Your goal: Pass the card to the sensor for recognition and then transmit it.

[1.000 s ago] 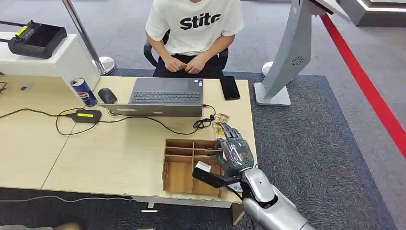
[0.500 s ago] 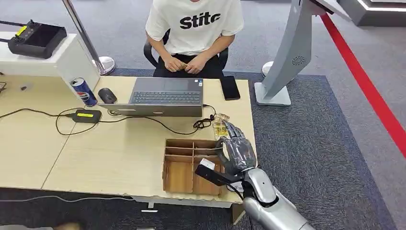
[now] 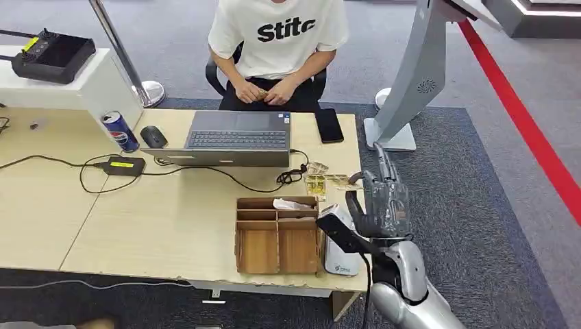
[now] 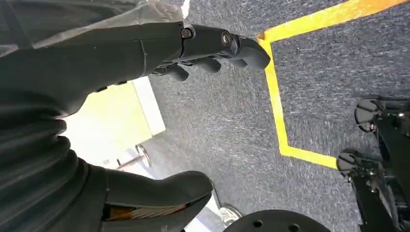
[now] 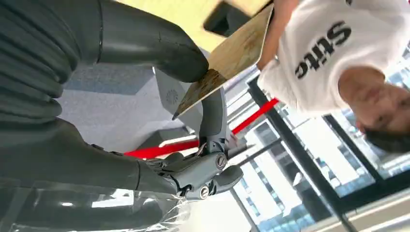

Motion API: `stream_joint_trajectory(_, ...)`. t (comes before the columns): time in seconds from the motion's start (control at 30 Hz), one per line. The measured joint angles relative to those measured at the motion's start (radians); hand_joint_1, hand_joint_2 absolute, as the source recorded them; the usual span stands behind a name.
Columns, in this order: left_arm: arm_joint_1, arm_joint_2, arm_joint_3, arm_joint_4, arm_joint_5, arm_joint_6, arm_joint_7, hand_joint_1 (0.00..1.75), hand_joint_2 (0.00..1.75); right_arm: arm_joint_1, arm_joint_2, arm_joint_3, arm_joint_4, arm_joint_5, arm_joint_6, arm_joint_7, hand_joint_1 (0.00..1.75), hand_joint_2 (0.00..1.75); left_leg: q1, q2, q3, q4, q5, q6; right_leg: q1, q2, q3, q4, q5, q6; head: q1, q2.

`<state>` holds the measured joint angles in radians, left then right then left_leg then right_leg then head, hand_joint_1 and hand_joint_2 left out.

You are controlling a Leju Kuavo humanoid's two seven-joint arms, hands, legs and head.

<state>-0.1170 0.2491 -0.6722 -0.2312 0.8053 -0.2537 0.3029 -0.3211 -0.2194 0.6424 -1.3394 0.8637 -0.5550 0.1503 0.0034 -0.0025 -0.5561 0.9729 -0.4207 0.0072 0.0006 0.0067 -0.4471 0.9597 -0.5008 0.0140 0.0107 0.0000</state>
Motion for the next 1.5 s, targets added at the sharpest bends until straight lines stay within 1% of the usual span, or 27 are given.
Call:
stream_joint_trajectory(0.27,0.0,0.0,0.0,-0.002,0.006,0.0,0.001,0.0,1.75,0.026,-0.022,-0.063,-0.107,0.006,0.002,0.0,1.75,1.75,0.0,0.0,0.0,0.0,0.0,0.0,0.0,0.0,0.0,0.0,0.0,0.0,0.0,0.0)
stream_joint_trajectory(0.53,-0.001,0.0,0.0,-0.009,0.014,-0.004,0.002,0.0,1.75,0.017,-0.016,-0.069,-0.128,0.037,0.018,-0.018,1.75,1.75,0.0,0.0,0.0,0.0,0.0,0.0,0.0,0.0,0.0,0.0,0.0,0.0,0.0,0.0)
stream_joint_trajectory(0.63,-0.002,0.0,-0.001,-0.011,0.014,-0.01,0.002,0.0,1.75,-0.008,0.001,-0.061,-0.117,0.04,0.018,-0.031,1.75,1.75,0.0,0.0,0.0,0.0,0.0,0.0,0.0,0.0,0.0,0.0,0.0,0.0,0.0,0.0)
stream_joint_trajectory(0.73,-0.004,0.0,-0.003,-0.012,0.014,-0.017,0.002,0.0,1.75,-0.046,0.03,-0.052,-0.089,0.04,0.016,-0.045,1.75,1.75,0.0,0.0,0.0,0.0,0.0,0.0,0.001,0.0,0.0,0.0,0.0,0.0,0.0,0.0)
stream_joint_trajectory(0.9,-0.005,0.0,-0.005,-0.017,0.014,-0.018,0.002,0.0,1.75,-0.089,0.071,-0.036,-0.043,0.035,0.012,-0.052,1.75,1.75,0.0,0.0,-0.001,0.0,0.0,0.0,0.0,-0.001,0.0,0.0,0.0,0.0,0.0,0.0)
stream_joint_trajectory(1.17,-0.005,0.0,-0.006,-0.017,0.014,-0.019,0.002,0.0,1.75,-0.107,0.095,-0.023,-0.003,0.032,0.01,-0.054,1.75,1.75,0.0,0.0,-0.002,0.0,0.0,0.0,0.0,-0.001,0.0,0.0,0.0,0.0,0.0,0.0)
stream_joint_trajectory(1.23,-0.005,0.0,-0.008,-0.017,0.014,-0.021,0.001,0.0,1.75,-0.116,0.103,-0.018,0.008,0.025,0.012,-0.064,1.75,1.75,0.0,-0.001,-0.002,0.0,0.0,0.0,0.0,-0.001,0.0,0.0,0.0,0.0,0.0,0.0)
stream_joint_trajectory(1.33,-0.006,0.0,-0.011,-0.018,0.015,-0.028,-0.003,0.0,1.75,-0.147,0.129,-0.001,0.046,0.016,0.014,-0.083,1.75,1.75,0.0,0.0,-0.002,0.0,0.001,0.0,0.001,0.0,-0.001,0.0,0.0,0.0,0.0,0.0)
stream_joint_trajectory(1.37,-0.008,0.0,-0.013,-0.018,-0.005,-0.01,-0.025,0.0,1.75,-0.157,0.14,0.006,0.057,0.016,0.013,-0.087,1.75,1.75,0.0,0.0,-0.002,0.0,0.001,0.0,0.001,-0.001,-0.001,0.0,0.0,0.0,0.0,0.0)
stream_joint_trajectory(1.4,-0.014,-0.003,-0.025,-0.018,-0.061,0.041,-0.069,0.0,1.75,-0.167,0.154,0.013,0.074,0.018,0.009,-0.087,1.75,1.75,0.0,0.0,-0.002,0.0,0.001,0.0,0.0,-0.001,-0.002,0.0,0.0,0.0,0.0,0.0)
stream_joint_trajectory(1.43,-0.03,-0.02,-0.053,-0.018,-0.175,0.155,-0.123,0.0,1.75,-0.177,0.173,0.022,0.093,0.026,0.007,-0.077,1.75,1.75,0.0,-0.001,-0.003,0.0,0.002,-0.001,0.0,-0.003,-0.002,0.001,0.0,0.0,0.0,0.0)
stream_joint_trajectory(1.47,-0.05,-0.04,-0.081,-0.018,-0.279,0.303,-0.142,0.0,1.75,-0.186,0.19,0.031,0.107,0.035,0.006,-0.063,1.75,1.75,0.0,-0.003,-0.004,0.0,0.003,0.0,0.0,-0.005,-0.002,0.001,0.0,0.0,0.0,0.0)
stream_joint_trajectory(1.5,-0.069,-0.064,-0.106,-0.018,-0.344,0.441,-0.141,0.0,1.75,-0.193,0.205,0.039,0.119,0.041,0.005,-0.056,1.75,1.75,0.0,-0.004,-0.005,0.0,0.003,0.0,0.0,-0.006,-0.002,0.001,0.001,0.0,0.0,0.0)
